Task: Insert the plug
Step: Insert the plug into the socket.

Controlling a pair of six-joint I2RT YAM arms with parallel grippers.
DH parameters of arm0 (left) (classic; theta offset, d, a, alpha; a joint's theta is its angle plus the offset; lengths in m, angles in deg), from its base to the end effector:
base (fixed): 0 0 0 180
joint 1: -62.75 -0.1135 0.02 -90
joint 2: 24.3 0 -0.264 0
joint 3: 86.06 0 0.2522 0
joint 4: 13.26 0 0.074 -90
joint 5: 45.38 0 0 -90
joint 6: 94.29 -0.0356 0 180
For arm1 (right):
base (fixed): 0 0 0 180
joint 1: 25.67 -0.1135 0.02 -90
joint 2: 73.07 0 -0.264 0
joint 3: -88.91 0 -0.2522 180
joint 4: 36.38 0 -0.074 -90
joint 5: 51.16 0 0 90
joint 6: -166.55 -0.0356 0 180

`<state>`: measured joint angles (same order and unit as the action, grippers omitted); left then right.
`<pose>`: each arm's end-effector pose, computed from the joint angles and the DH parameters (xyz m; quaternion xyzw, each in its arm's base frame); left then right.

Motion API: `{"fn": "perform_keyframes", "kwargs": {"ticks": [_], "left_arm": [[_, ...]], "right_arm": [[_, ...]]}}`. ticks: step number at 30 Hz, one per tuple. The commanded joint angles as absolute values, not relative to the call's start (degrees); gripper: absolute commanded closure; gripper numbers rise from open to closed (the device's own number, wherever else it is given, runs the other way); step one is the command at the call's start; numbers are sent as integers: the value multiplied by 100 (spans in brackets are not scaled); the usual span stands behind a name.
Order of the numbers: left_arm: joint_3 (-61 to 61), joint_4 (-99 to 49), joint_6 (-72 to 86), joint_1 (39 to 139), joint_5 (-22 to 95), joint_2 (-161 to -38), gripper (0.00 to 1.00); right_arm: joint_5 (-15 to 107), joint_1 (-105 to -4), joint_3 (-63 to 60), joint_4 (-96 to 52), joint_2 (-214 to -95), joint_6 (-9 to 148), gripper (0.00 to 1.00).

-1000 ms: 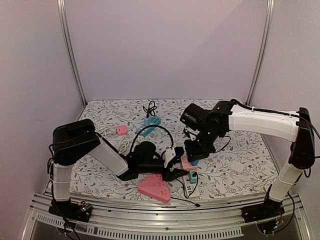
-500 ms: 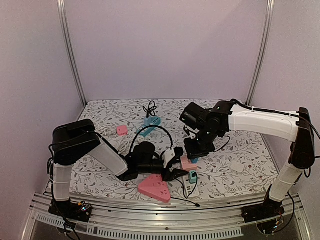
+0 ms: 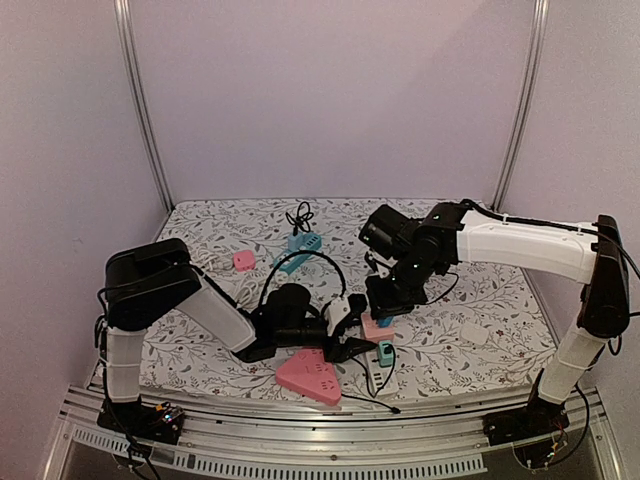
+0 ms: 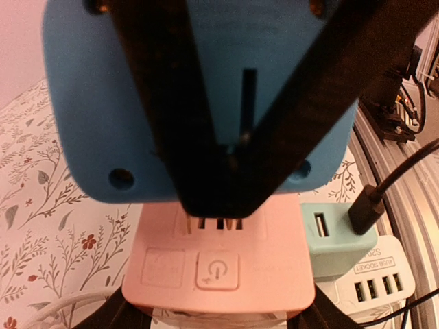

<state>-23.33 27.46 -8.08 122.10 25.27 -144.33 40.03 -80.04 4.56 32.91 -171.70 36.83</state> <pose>0.1894 -0.3428 0.0991 0.4993 0.6207 -0.3938 0.4586 0.2003 0.2807 0.2570 -0.1276 0.9797 0.1198 0.0975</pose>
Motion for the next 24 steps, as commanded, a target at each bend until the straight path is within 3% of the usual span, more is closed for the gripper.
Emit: {"fn": "perform_keyframes", "kwargs": {"ticks": [1,24], "left_arm": [[-2336,2976,-859,12243,2546,-14469,100],[-2335,2986,-860,12252,2546,-14485,100]], "right_arm": [[4022,-8031,390,3373,-17130,3591,100],[3971,-8130,551,3671,-17203,3558,100]]}}
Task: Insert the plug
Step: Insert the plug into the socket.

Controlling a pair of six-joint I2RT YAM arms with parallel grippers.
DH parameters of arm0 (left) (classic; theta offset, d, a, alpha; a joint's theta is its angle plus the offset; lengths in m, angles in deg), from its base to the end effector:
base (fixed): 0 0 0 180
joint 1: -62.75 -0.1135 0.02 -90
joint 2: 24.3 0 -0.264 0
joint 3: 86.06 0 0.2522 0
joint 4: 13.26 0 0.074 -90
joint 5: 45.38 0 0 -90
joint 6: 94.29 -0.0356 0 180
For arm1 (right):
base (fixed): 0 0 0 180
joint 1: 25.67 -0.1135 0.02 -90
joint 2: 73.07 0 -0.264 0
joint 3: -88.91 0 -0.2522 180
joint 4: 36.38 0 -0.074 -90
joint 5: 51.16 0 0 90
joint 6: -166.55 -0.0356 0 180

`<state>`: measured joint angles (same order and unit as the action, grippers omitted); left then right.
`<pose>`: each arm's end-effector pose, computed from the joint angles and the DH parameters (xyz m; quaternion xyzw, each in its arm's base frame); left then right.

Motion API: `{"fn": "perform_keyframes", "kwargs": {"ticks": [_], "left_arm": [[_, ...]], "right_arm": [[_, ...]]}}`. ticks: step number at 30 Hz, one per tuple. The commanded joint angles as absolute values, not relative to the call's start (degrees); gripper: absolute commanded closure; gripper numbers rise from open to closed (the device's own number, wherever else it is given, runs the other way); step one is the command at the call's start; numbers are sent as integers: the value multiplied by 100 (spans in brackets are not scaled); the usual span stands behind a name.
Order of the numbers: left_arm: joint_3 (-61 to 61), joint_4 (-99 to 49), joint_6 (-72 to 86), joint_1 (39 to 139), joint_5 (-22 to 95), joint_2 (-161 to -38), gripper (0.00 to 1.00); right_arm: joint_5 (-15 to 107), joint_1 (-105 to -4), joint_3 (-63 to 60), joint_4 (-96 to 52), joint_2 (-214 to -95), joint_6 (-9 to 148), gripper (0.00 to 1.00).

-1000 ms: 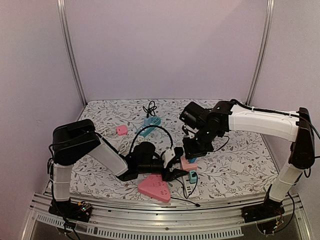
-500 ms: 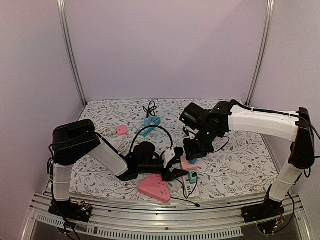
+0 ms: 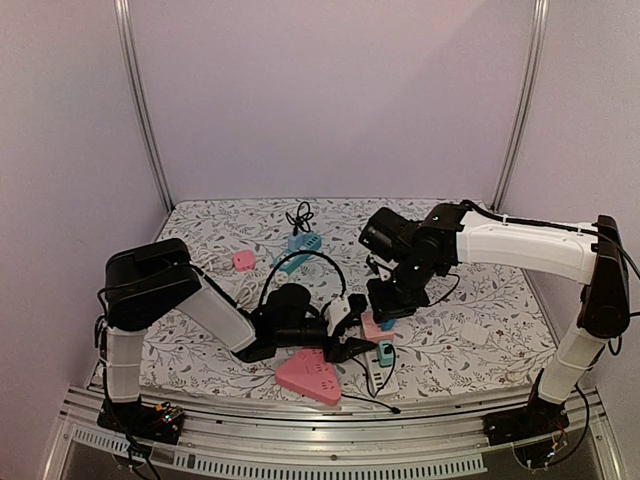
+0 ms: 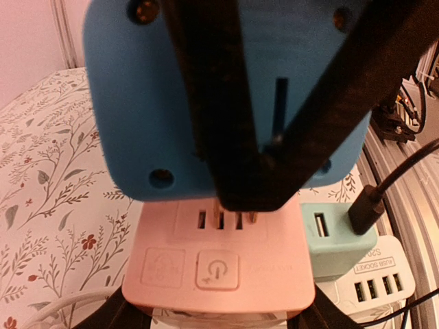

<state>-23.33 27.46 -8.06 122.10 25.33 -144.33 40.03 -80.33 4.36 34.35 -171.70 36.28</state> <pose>0.1895 -0.3428 0.0991 0.4990 0.6210 -0.3936 0.4587 0.1971 0.2792 0.2552 -0.1254 0.9821 0.1101 0.0870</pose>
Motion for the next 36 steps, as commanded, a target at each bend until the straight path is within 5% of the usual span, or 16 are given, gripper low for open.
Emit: {"fn": "perform_keyframes", "kwargs": {"ticks": [1,36], "left_arm": [[-2330,2988,-860,12257,2546,-14488,100],[-2282,2993,-855,12265,2516,-14480,100]], "right_arm": [[3956,-8133,561,3681,-17203,3559,100],[3821,-8147,749,3605,-17514,3695,100]]}}
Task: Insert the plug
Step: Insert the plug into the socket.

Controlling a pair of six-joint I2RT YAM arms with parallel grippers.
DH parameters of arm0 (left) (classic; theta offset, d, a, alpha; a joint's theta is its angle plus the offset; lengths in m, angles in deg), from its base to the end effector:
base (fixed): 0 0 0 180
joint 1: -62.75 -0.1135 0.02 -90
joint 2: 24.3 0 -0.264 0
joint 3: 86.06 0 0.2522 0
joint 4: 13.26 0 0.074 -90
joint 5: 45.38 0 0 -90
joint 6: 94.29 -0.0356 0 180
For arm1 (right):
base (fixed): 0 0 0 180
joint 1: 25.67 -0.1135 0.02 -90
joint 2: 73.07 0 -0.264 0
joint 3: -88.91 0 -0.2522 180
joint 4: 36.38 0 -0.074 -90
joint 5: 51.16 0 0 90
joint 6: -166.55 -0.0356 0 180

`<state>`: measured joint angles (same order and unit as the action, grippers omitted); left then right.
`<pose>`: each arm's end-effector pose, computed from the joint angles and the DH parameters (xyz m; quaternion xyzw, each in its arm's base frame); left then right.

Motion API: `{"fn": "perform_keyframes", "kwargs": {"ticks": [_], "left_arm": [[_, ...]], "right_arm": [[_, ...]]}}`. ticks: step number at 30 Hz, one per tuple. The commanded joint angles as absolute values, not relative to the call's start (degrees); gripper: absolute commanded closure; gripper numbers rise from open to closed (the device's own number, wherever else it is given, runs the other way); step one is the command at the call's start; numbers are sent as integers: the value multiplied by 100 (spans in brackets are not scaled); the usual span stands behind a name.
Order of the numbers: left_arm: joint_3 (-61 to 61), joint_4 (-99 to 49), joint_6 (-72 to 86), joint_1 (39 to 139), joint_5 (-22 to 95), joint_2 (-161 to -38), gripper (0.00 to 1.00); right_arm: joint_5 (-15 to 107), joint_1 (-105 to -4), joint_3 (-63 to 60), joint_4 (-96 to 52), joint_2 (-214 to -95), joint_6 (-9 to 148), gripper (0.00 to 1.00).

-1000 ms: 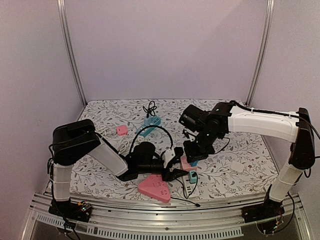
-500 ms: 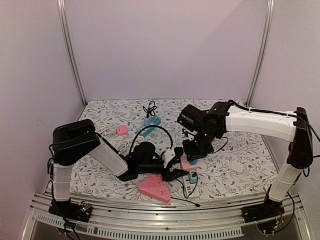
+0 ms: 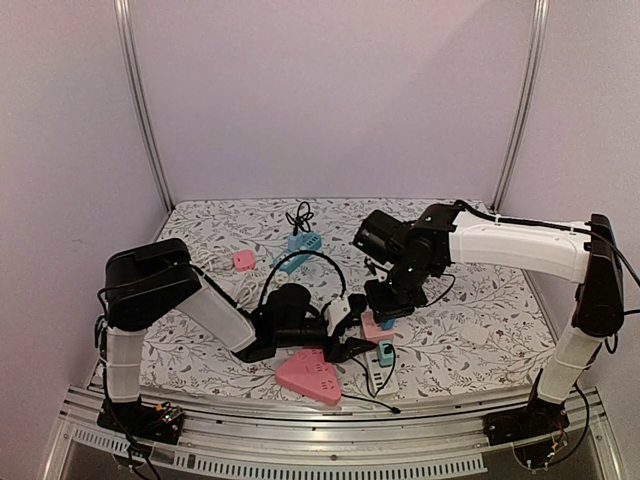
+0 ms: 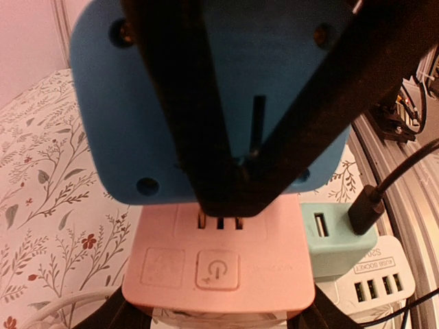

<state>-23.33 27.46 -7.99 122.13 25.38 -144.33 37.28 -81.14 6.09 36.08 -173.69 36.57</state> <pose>0.1893 -0.3429 0.0991 0.4986 0.6214 -0.3937 0.4586 0.1975 0.2854 0.2516 -0.1321 0.9835 0.0817 0.0926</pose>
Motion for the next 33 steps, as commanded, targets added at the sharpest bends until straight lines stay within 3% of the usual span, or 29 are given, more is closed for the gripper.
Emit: {"fn": "perform_keyframes", "kwargs": {"ticks": [1,16,33], "left_arm": [[-2282,3006,-866,12266,2512,-14483,100],[-2325,3064,-840,12261,2540,-14480,100],[-2341,3230,-800,12252,2529,-14469,100]], "right_arm": [[3964,-8147,749,3596,-17540,3699,100],[3916,-8147,529,3566,-17604,3633,100],[2922,-8236,737,4483,-17974,3742,100]]}}
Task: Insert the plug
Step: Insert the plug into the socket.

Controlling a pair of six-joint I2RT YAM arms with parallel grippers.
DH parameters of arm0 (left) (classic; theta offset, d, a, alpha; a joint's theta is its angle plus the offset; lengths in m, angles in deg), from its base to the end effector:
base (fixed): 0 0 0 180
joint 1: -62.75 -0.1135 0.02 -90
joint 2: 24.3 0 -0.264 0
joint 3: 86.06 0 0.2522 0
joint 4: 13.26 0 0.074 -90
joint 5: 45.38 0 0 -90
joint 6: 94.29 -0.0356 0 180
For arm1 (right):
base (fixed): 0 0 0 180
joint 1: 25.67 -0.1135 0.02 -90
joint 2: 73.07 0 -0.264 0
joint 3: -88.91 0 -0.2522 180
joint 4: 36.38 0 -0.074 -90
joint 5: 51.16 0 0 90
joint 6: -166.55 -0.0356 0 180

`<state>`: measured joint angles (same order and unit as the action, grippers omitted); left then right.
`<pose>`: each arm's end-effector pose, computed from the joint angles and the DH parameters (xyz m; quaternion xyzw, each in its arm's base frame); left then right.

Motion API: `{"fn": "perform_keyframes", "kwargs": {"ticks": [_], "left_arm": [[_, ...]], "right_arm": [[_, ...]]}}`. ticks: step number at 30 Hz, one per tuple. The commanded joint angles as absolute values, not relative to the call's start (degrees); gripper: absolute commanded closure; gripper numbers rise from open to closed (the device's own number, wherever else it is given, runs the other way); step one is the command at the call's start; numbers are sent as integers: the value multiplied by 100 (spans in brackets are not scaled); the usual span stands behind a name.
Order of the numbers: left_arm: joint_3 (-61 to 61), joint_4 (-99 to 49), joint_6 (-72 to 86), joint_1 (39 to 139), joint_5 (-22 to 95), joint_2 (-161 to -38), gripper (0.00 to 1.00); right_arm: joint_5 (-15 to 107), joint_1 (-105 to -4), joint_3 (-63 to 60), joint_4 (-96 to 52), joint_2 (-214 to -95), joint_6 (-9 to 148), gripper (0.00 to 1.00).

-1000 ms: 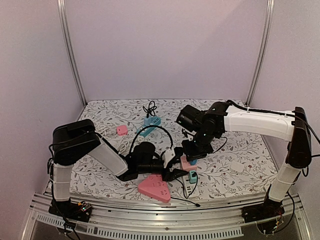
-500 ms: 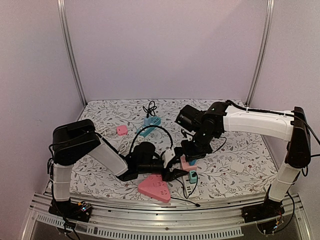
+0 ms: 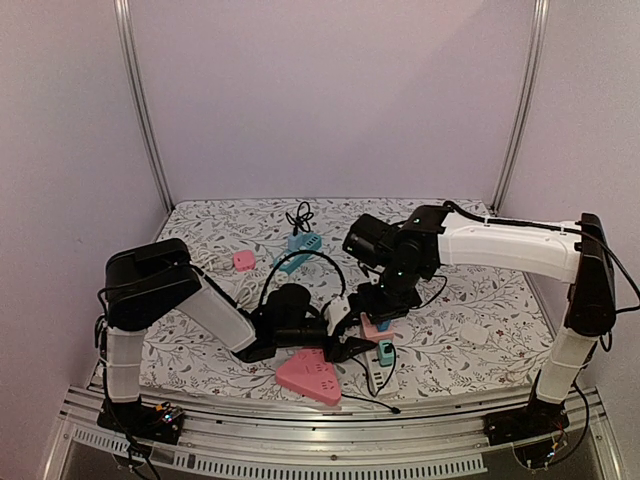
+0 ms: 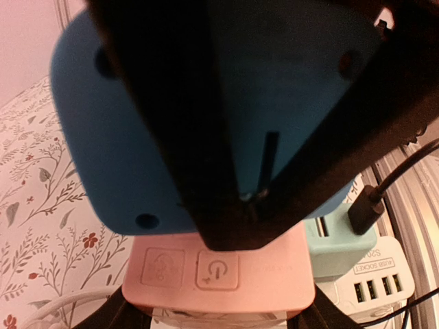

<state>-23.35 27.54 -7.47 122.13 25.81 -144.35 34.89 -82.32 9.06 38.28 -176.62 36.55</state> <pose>0.1896 -0.3428 0.0990 0.4941 0.6250 -0.3934 0.4588 0.1979 0.2963 0.2480 -0.1404 0.9840 0.0548 0.0947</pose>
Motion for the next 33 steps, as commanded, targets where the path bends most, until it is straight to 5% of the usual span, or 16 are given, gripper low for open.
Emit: {"fn": "perform_keyframes", "kwargs": {"ticks": [1,33], "left_arm": [[-2352,3212,-813,12260,2524,-14464,100],[-2334,3236,-904,12261,2388,-14467,100]], "right_arm": [[2863,-8235,746,4544,-17969,3756,100],[3066,-8313,813,4489,-18455,4110,100]]}}
